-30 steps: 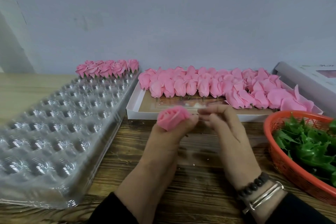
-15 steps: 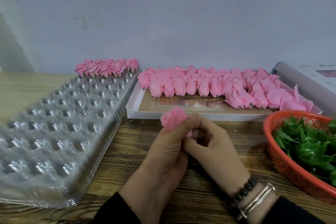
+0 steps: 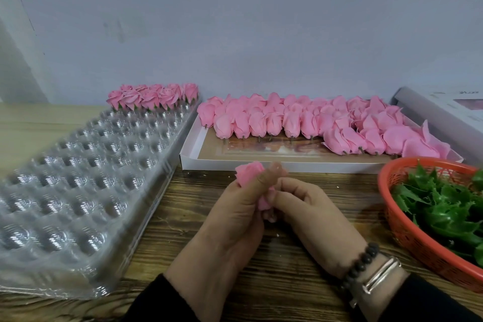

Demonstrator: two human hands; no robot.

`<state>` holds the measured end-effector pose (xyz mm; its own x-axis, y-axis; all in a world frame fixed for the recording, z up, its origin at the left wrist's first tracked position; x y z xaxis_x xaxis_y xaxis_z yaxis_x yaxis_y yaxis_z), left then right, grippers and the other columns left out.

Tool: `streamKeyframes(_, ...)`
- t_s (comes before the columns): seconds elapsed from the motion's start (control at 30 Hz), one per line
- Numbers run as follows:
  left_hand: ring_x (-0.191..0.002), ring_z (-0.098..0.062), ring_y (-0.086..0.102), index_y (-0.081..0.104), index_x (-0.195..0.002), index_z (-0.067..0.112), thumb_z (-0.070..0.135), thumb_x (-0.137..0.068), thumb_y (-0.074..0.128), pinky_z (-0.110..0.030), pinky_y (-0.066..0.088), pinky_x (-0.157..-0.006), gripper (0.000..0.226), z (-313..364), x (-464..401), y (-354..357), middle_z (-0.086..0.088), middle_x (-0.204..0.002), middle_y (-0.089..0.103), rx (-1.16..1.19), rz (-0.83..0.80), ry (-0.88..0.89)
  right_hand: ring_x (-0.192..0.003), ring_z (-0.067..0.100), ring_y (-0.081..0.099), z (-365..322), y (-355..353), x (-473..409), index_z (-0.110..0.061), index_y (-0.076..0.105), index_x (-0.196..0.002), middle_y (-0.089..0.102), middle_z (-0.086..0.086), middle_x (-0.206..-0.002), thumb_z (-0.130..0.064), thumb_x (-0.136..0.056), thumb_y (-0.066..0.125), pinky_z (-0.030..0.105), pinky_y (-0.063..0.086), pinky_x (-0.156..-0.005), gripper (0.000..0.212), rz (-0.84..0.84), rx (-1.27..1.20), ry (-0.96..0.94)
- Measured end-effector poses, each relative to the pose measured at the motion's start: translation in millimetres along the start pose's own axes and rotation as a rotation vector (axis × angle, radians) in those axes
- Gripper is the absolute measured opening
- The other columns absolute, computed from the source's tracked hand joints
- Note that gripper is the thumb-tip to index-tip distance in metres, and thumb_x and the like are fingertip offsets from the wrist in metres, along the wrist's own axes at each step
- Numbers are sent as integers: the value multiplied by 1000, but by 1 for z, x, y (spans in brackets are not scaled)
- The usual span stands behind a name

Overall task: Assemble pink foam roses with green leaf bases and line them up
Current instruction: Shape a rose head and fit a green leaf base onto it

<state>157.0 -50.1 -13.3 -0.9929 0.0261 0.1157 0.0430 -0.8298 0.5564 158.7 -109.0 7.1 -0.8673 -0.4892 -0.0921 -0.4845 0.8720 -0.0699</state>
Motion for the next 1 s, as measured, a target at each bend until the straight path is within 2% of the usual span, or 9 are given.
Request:
streamKeyframes(0.1,-76,-28,61,70,-72,3,21,-65,80,-33,53,-70,22,2,1,1,-20,-82,59,51,-28,17,-75,12,56,0,1,0,2,57,-104,59,4,-84,-1,-85,62,22,49,-67,19,-13,34,-13)
streamKeyframes(0.3,-74,-29,60,63,-92,-6,25,-59,85,-32,51,-64,50,10,3,-5,-22,-83,56,-108,8,77,-74,3,58,-3,1,0,-15,62,-88,61,-7,-79,-4,-89,58,21,49,-74,12,-50,20,-11)
streamKeyframes(0.4,-68,-27,64,63,-79,-7,17,-77,71,-32,54,-64,26,35,6,-14,-21,-76,65,-408,96,298,-73,4,56,-8,-18,0,-16,60,-89,61,-4,-81,-11,-88,60,24,46,-75,5,149,136,-94)
streamKeyframes(0.5,-55,-7,57,65,-72,6,4,-79,68,-19,46,-53,7,50,10,-10,2,-58,62,-678,97,427,-85,3,58,-24,-23,7,-26,57,-99,62,-2,-96,-8,-83,65,16,44,-82,25,236,212,-255)
streamKeyframes(0.6,-65,-1,61,66,-85,12,-5,-77,67,-15,47,-60,19,48,10,-4,7,-68,68,-819,49,424,-108,2,53,-36,-4,12,-35,49,-122,55,-10,-119,-15,-82,66,12,38,-94,48,100,431,-400)
streamKeyframes(0.73,-85,-9,64,45,-119,24,4,-74,72,-27,51,-78,56,51,8,-4,6,-92,67,-1114,59,436,-115,-1,48,-38,7,13,-37,49,-124,49,-18,-126,-18,-81,61,11,35,-98,49,-19,545,-457)
streamKeyframes(0.83,-94,-5,61,8,-144,37,6,-72,74,-16,46,-85,103,41,5,1,13,-98,62,-1225,-30,392,-108,-4,50,-37,6,12,-39,53,-116,53,-21,-115,-19,-80,61,11,37,-92,41,-26,542,-433)
streamKeyframes(0.9,-86,4,60,-1,-140,41,8,-70,76,-3,41,-78,109,36,4,0,28,-89,56,-1223,-68,366,-96,-3,53,-34,3,10,-42,55,-107,56,-24,-103,-21,-78,62,12,42,-85,37,-11,518,-403)
streamKeyframes(1.0,-83,4,60,-3,-139,44,8,-69,78,-1,40,-75,113,31,4,-1,26,-84,58,-1216,-112,327,-82,3,57,-29,-3,8,-41,60,-96,60,-19,-88,-21,-76,67,20,47,-77,29,9,463,-351)
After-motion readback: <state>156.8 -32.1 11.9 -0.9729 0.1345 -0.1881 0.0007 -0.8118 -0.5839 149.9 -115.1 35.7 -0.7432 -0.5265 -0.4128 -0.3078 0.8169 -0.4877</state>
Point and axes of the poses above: each hand's wrist, its own x-axis away from the middle knuckle, its own y-axis out of the palm, z = x × y, the point moved 10 cm from there along -x, towards the middle knuckle
